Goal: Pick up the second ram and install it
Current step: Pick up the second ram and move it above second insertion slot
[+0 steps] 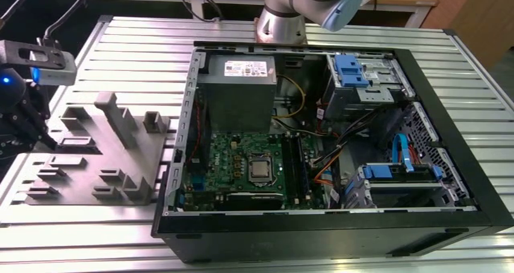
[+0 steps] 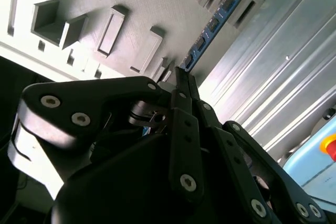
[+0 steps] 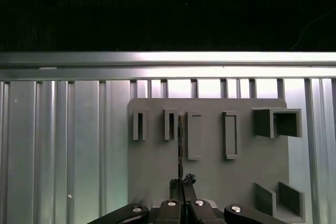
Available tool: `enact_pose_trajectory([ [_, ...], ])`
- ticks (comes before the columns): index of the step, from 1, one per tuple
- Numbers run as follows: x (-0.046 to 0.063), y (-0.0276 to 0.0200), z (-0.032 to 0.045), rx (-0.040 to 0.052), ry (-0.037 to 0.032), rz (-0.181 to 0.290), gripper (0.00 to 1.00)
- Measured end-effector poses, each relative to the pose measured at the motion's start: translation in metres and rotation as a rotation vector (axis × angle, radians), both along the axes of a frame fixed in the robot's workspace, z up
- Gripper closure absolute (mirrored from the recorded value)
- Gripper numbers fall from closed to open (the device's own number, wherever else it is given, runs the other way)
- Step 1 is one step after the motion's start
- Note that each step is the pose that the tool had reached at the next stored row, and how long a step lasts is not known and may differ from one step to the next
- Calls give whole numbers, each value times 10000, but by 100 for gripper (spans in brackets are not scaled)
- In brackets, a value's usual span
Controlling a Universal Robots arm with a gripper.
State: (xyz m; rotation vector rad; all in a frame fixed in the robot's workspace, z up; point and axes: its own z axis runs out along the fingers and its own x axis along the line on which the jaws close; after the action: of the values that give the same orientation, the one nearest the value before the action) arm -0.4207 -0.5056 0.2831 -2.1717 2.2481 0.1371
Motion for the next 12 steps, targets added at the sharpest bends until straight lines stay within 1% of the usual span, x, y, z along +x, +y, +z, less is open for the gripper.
enact_pose_trajectory([
  [7,0,0,140,56,-1,-1,92],
  [9,0,0,187,77,-1,0,92],
  [10,0,0,230,96,0,0,92],
  [12,0,0,267,108,-1,-1,92],
])
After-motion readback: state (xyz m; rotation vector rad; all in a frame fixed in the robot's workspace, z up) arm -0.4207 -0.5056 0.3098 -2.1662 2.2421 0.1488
